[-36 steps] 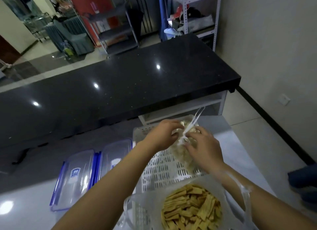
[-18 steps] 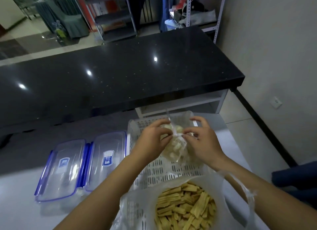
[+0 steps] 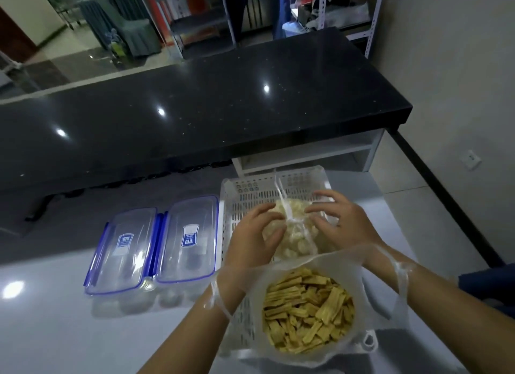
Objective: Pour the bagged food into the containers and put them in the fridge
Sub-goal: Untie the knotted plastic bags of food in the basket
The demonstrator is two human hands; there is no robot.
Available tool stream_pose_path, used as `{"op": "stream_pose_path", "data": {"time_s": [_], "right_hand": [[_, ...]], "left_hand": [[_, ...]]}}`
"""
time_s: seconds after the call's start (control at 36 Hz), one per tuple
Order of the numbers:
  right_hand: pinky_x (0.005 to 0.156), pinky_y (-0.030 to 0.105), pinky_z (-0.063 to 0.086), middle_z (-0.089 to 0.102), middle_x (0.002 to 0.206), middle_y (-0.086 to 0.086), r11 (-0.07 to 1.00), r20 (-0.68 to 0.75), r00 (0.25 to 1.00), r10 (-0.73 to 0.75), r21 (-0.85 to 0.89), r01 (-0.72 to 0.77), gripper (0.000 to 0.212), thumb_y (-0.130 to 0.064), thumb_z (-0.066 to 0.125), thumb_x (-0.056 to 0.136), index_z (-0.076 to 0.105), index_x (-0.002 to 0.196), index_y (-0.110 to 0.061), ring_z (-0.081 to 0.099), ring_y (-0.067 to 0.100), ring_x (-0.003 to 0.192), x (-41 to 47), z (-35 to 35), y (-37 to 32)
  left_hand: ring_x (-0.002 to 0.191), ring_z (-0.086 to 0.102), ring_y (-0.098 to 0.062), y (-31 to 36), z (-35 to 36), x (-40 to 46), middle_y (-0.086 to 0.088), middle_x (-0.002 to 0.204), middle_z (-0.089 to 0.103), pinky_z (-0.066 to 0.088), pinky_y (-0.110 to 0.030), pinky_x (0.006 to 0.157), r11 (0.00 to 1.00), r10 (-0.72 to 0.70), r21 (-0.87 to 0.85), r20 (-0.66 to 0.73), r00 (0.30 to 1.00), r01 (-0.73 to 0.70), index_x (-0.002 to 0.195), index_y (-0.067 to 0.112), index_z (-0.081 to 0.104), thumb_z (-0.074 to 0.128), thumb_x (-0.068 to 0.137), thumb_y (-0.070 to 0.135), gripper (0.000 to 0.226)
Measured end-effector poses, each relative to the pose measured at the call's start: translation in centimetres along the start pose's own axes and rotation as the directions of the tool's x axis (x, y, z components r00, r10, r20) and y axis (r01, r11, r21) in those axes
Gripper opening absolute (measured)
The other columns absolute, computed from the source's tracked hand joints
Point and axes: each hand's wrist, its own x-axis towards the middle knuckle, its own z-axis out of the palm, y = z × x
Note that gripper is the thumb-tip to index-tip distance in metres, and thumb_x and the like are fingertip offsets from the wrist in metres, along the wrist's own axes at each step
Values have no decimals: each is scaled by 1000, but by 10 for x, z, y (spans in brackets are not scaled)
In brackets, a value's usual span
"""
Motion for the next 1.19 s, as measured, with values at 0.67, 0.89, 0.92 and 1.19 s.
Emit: {"op": "stream_pose_path", "data": {"time_s": [0.67, 0.89, 0.92, 1.19], "right_hand": [[78, 34, 52, 37, 135, -2, 915, 143, 938, -316, -217, 341, 21, -43, 58, 89, 66, 90, -24, 60, 21, 103, 26, -34, -8], [82, 27, 42, 63, 112, 0, 965, 197, 961, -196, -137, 225, 16, -21, 69, 91, 73, 105, -15, 60, 18, 102, 16, -4, 6], [83, 26, 41, 62, 113, -5, 967, 195, 963, -188, -133, 215, 21, -26, 69, 91, 71, 111, -19, 57, 12, 103, 17, -5, 3], [90, 33, 47, 67, 116, -2, 932, 281, 950, -134, -290, 217, 21, -27, 64, 94, 75, 109, -17, 58, 19, 107, 27, 1, -19]], "left_hand": [[86, 67, 0, 24, -28, 10, 11, 87, 75, 46, -7, 82, 993, -110, -65, -138, 984, 102, 93, 17, 80, 77, 85, 13, 10], [93, 65, -18, 13, -19, -4, -1, 95, 73, 48, -33, 85, 986, -114, 110, -69, 991, 121, 98, 13, 77, 73, 88, 14, 11], [91, 64, -17, 16, -22, -1, 0, 94, 72, 48, -32, 84, 987, -58, 145, -96, 994, 71, 100, 15, 77, 74, 87, 16, 13], [87, 65, -10, 33, -28, 41, 0, 103, 74, 56, -33, 84, 937, -94, 346, 384, 918, -48, 111, 19, 75, 68, 94, 19, 18]]}}
